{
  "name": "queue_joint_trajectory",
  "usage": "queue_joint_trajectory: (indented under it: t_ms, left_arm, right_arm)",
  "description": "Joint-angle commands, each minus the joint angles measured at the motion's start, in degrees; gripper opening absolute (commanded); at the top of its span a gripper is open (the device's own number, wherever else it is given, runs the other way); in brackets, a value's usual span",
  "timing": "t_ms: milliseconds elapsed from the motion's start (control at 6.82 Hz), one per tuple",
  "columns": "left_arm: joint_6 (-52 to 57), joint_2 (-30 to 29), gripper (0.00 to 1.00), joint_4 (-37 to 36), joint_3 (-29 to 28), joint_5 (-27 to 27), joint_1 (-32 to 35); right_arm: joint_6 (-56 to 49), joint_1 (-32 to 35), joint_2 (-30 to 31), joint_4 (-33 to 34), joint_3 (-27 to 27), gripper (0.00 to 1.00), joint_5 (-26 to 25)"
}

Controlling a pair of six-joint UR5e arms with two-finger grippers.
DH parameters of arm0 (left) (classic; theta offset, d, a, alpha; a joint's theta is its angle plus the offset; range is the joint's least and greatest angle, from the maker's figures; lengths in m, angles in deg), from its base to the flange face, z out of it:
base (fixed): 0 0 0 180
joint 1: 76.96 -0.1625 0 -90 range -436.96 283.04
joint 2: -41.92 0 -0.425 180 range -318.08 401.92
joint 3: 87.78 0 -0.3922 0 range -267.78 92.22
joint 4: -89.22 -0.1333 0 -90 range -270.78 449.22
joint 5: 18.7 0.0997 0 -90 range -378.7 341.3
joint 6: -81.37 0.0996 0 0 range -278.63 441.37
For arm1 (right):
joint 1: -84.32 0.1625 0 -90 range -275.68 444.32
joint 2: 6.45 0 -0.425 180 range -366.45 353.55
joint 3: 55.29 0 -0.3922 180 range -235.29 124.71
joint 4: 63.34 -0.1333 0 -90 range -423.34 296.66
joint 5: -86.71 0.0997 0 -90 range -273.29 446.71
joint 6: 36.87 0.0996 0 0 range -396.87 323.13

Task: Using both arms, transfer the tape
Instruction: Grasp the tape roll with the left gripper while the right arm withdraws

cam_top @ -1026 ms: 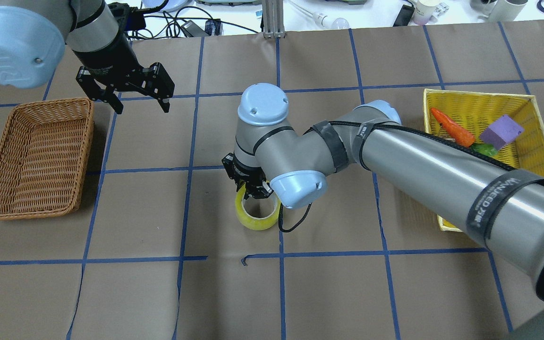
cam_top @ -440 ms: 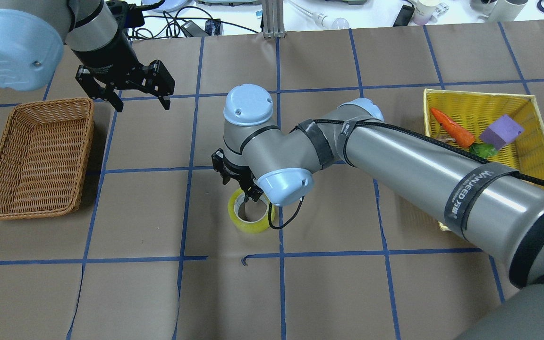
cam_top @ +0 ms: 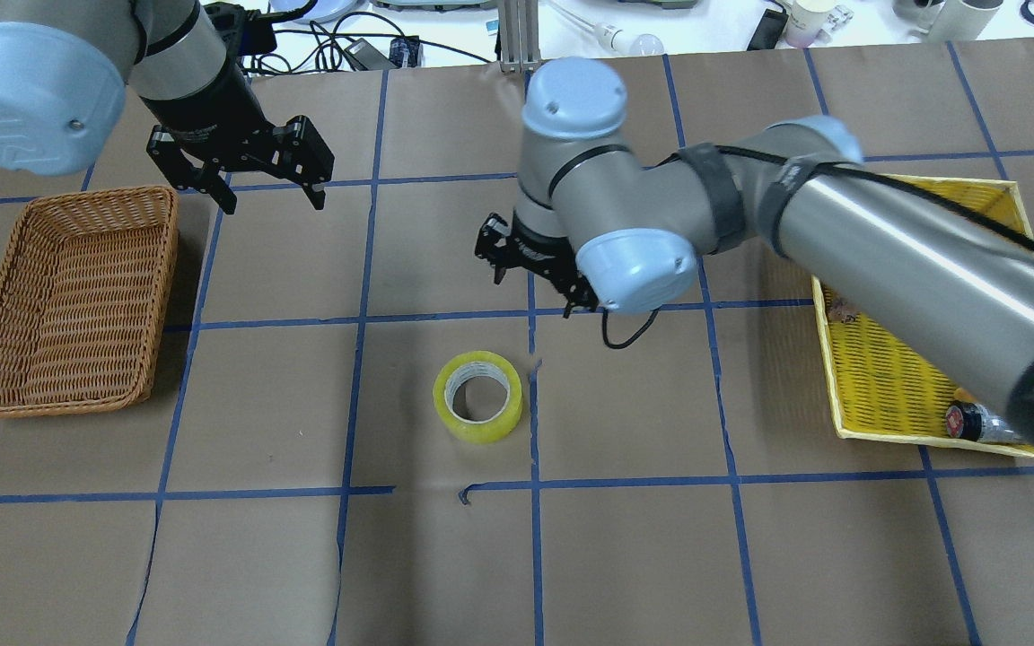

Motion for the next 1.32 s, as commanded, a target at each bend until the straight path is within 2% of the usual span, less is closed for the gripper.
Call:
queue_joint_trajectory:
  t_ms: [0,147,293,586,733,1026,1172]
  left_arm:
    - [0.07,-0.9,1.0,-0.04,0.21,-0.11,-0.07]
    - [-0.19,-1.95,1.0,-0.3,2.12,-2.28,0.72]
    - [-3.42,-2.22,1.0,-5.7,6.14,-5.26,2.46]
    - [-6.51,-4.33,1.0,-17.91,14.58,-4.77,9.22]
    - [-8.35,-5.12,1.0,-20.14,17.49,-4.77,10.38]
    - [-10.2,-6.35,1.0,-22.26,20.32,-4.5,13.01]
    - [-11.0,-6.71,1.0,-27.23,24.34,-4.15,14.07]
  right_arm:
    - [-22.49,-8.48,6.65,-7.93,-0.1,1.0,-0.61]
    - [-23.71,-8.95,8.93,-13.02,-0.45,1.0,-6.01]
    - [-23.72,-8.95,11.12,-13.85,-0.11,1.0,-11.11]
    - [-28.51,-9.12,11.58,-15.62,-0.37,1.0,-10.9]
    - [-34.99,-9.13,11.59,-15.62,-0.28,1.0,-10.9]
    - [-38.63,-10.08,12.28,-15.88,-0.63,1.0,-9.24]
    - [-41.36,-11.92,12.9,-16.49,-0.72,1.0,-8.18]
